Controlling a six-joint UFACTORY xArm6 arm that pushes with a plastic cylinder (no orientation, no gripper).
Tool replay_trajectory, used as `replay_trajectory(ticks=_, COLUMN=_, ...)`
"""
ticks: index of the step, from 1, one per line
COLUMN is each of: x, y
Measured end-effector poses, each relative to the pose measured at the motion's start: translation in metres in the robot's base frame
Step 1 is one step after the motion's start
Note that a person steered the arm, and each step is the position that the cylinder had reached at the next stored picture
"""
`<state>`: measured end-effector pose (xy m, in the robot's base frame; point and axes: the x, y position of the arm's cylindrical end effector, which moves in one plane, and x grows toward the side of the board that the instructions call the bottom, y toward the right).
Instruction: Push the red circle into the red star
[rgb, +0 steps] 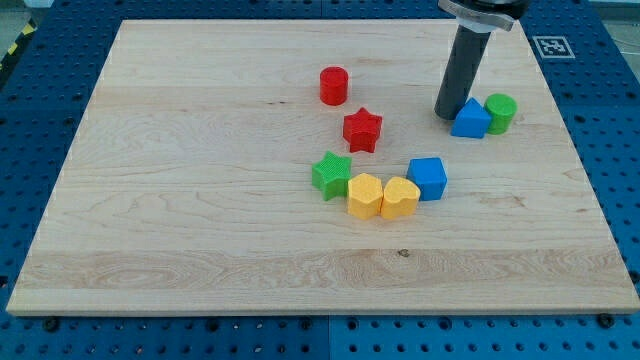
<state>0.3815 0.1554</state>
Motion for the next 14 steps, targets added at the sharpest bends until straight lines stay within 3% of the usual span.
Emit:
replay_trajectory(ticks=4, x=0.004, y=-0.041)
replay_trajectory(ticks=6, x=0.036, y=-0.044)
replay_trajectory(ticks=9, x=0.048, y=-0.026)
replay_trajectory(ticks=13, x=0.04, y=-0.162)
replay_trajectory(ticks=14, x=0.031, y=-0.143)
